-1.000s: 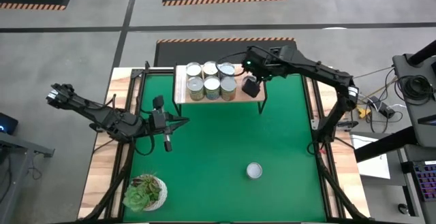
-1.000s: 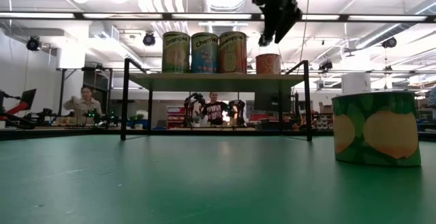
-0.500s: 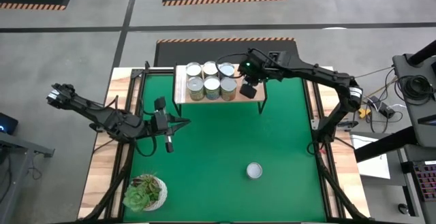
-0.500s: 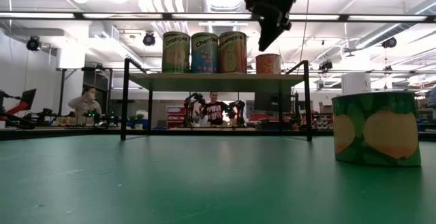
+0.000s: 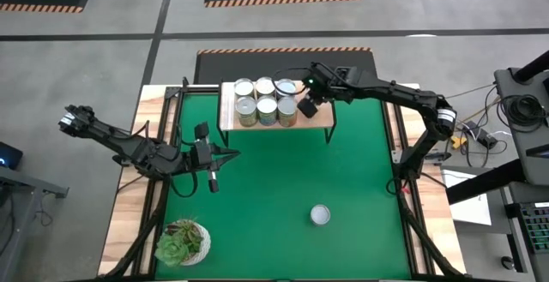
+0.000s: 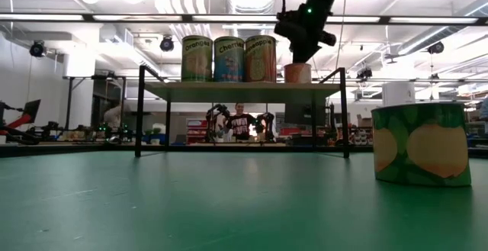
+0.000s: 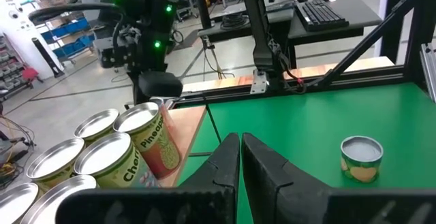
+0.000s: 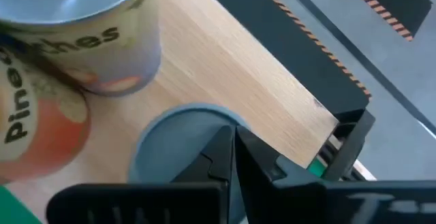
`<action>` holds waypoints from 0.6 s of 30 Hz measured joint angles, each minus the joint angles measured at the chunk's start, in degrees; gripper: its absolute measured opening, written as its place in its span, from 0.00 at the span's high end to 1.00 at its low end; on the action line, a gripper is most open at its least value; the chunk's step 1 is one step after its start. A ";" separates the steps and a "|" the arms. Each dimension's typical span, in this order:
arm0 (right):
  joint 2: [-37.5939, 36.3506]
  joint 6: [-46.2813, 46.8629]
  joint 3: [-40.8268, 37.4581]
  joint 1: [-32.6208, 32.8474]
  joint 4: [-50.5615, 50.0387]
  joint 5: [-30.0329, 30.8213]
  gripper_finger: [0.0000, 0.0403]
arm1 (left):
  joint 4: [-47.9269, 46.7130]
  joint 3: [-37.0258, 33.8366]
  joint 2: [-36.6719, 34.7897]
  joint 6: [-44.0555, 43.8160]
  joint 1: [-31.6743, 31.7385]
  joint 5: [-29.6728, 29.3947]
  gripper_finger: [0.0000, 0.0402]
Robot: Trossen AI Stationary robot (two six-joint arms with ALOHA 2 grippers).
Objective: Pick and place cans onto a shelf
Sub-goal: Put the canned sauce on the shelf
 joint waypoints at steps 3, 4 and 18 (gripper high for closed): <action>-0.66 1.76 0.40 -0.05 -0.25 0.36 0.98 | -0.02 0.01 0.00 -0.10 0.00 -0.01 1.00; -0.97 1.92 0.78 -0.01 -0.62 0.36 0.98 | -0.01 -0.01 0.00 -0.24 0.00 0.00 1.00; -2.45 1.83 0.59 0.89 -6.57 0.34 0.98 | -0.26 -0.01 0.00 -0.59 0.00 0.00 1.00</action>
